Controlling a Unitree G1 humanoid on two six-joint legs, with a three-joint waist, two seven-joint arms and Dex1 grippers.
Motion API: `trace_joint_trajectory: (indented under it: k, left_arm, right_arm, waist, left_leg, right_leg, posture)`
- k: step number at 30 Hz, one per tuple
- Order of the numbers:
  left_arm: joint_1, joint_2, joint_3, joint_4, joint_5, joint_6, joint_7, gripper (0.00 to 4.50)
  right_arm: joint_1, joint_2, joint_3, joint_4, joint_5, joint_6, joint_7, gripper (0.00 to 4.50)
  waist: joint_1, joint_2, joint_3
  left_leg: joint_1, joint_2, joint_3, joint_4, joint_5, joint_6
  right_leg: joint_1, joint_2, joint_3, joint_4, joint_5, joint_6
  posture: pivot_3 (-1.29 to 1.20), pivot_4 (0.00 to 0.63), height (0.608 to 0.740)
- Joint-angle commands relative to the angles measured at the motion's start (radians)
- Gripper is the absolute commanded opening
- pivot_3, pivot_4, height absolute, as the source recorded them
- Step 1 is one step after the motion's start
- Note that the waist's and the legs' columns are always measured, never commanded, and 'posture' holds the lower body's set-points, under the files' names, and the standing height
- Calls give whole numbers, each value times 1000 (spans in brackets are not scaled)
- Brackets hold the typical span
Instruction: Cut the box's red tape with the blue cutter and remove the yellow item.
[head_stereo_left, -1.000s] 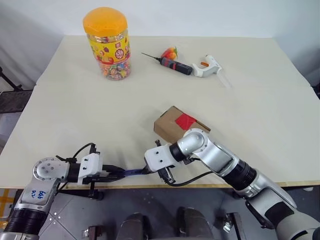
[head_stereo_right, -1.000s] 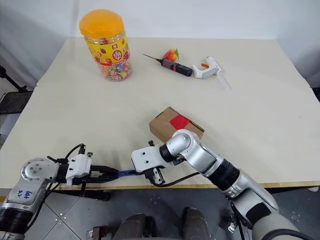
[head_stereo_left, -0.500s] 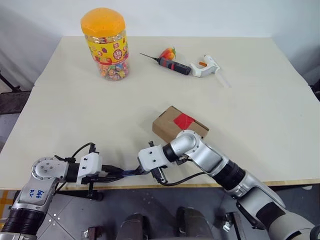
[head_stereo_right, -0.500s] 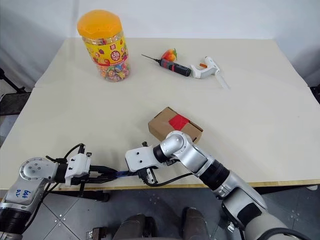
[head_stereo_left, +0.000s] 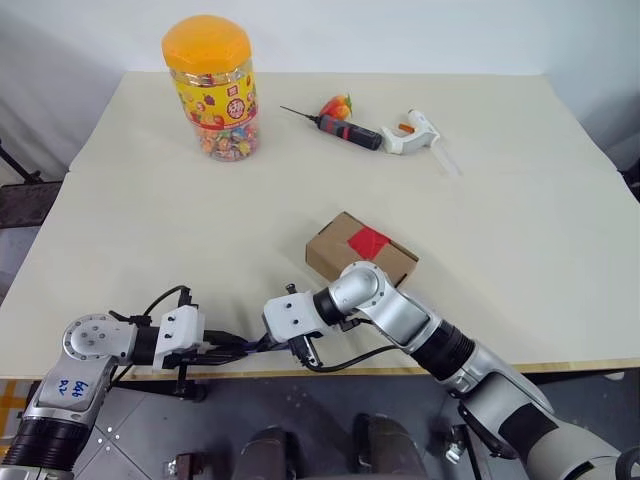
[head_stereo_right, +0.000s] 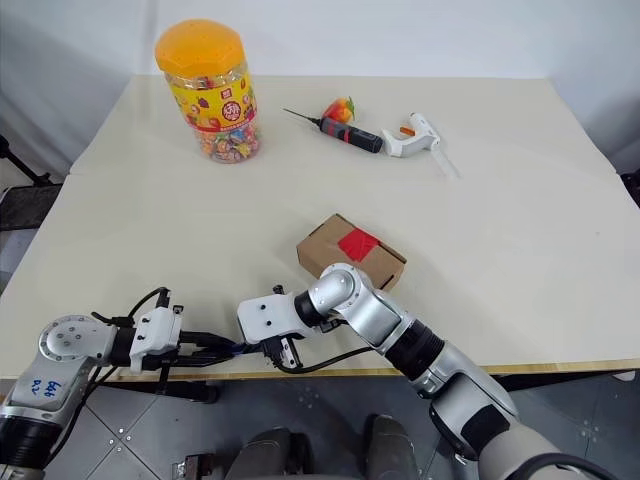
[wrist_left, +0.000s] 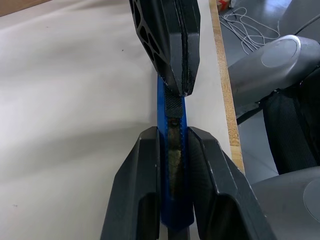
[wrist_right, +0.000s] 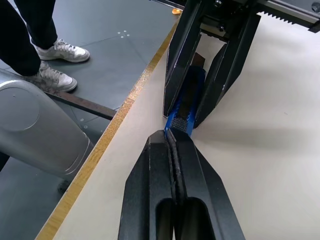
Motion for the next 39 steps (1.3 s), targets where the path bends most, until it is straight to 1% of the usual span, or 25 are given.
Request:
trace_joint_trajectory:
  k: [1,7,9,10,12,14,17,19,20,22,23,24,27,29,32,34,39]
  left_arm:
    - [5,-6,-7,-12,-9,-13,-5,454]
    - [-7,-35,20,11,-18,-42,33,454]
    - [-8,-52,45,12,-28,-66,58,454]
    - [-8,-62,57,9,-37,-73,71,454]
    - [-6,-82,75,1,-54,-86,89,454]
    - [-3,-129,110,-9,-105,-112,109,454]
    - [-5,-166,135,-10,-128,-135,131,454]
    - [-8,-194,145,-13,-136,-176,136,454]
    - [-11,-207,149,-13,-143,-193,139,454]
    - [-20,-237,155,-17,-156,-222,152,454]
    - [-23,-246,156,-17,-158,-233,156,454]
    - [-31,-260,154,-12,-146,-261,166,454]
    - [-70,-302,139,15,-102,-336,203,454]
    - [-102,-327,132,42,-75,-387,229,454]
    - [-154,-371,125,87,-21,-451,296,454]
    - [-187,-398,113,114,22,-495,340,454]
    - [-234,-427,93,186,113,-590,427,454]
  right_arm:
    - [-3,-13,-72,-70,48,92,4,40]
    - [-13,-99,-290,-305,276,430,21,40]
    - [-42,-146,-382,-363,378,603,16,40]
    - [-64,-174,-414,-379,423,694,19,200]
    - [-101,-231,-430,-396,468,808,20,615]
    - [-139,-284,-472,-392,500,881,0,1278]
    - [-188,-331,-489,-371,533,976,-26,2320]
    - [-266,-328,-531,-312,560,1073,-69,2908]
    - [-301,-321,-550,-286,574,1117,-92,3351]
    - [-375,-296,-587,-215,591,1207,-147,4039]
    - [-398,-290,-595,-191,597,1232,-164,4314]
    - [-426,-291,-596,-168,605,1275,-176,4468]
    - [-484,-277,-609,-94,622,1385,-220,4468]
    - [-508,-243,-641,-51,627,1419,-256,4468]
    - [-534,-225,-633,1,676,1421,-290,4468]
    - [-571,-213,-592,89,717,1421,-333,4468]
    - [-654,-176,-567,258,766,1421,-415,4468]
  waist:
    - [0,0,0]
    - [6,0,0]
    - [5,0,0]
    - [5,0,0]
    - [4,0,0]
    - [4,0,0]
    - [3,0,0]
    - [2,0,0]
    - [1,1,1]
    - [2,1,1]
    - [2,1,1]
    - [2,1,1]
    - [6,1,1]
    - [5,0,0]
    - [4,1,0]
    - [3,1,0]
    - [1,0,0]
  left_leg:
    - [0,0,0,0,0,0]
    - [-3,0,-3,3,0,0]
    - [-3,0,-3,3,0,0]
    - [-3,0,-3,3,0,0]
    - [-3,0,-3,3,0,0]
    - [-3,0,-4,3,0,0]
    - [-3,0,-4,3,0,0]
    - [-3,0,-4,3,0,0]
    - [-3,0,-4,3,0,0]
    - [-3,0,-2,3,0,0]
    - [-3,0,-2,3,0,0]
    - [-3,0,-2,3,0,0]
    - [-3,-1,-4,3,0,0]
    - [-4,-1,-4,4,0,0]
    - [-5,-2,-4,4,0,1]
    - [-5,-2,-3,4,0,1]
    - [-5,-1,-3,3,0,1]
  right_leg:
    - [0,0,0,0,0,0]
    - [0,0,0,0,0,0]
    - [0,0,0,0,0,0]
    - [0,0,0,0,0,0]
    - [0,0,0,0,0,0]
    - [0,-1,0,0,0,0]
    - [0,-1,0,0,0,0]
    - [0,-1,0,0,0,0]
    - [0,-1,0,0,0,0]
    - [0,-1,0,0,0,0]
    - [0,-1,0,0,0,0]
    - [0,-1,0,0,0,0]
    - [0,-1,0,1,0,0]
    - [0,-1,0,0,0,0]
    - [0,-1,-1,0,1,1]
    - [0,-1,-1,0,1,1]
    - [-1,-1,-2,0,1,1]
  posture:
    - [0,150,740]
    - [0,150,740]
    - [0,150,740]
    - [0,150,740]
    - [0,150,740]
    - [0,150,740]
    - [0,150,740]
    - [0,150,740]
    - [0,150,740]
    - [0,150,740]
    - [0,150,740]
    - [0,150,740]
    - [0,150,740]
    - [0,150,740]
    - [0,150,740]
    - [0,150,740]
    - [0,150,740]
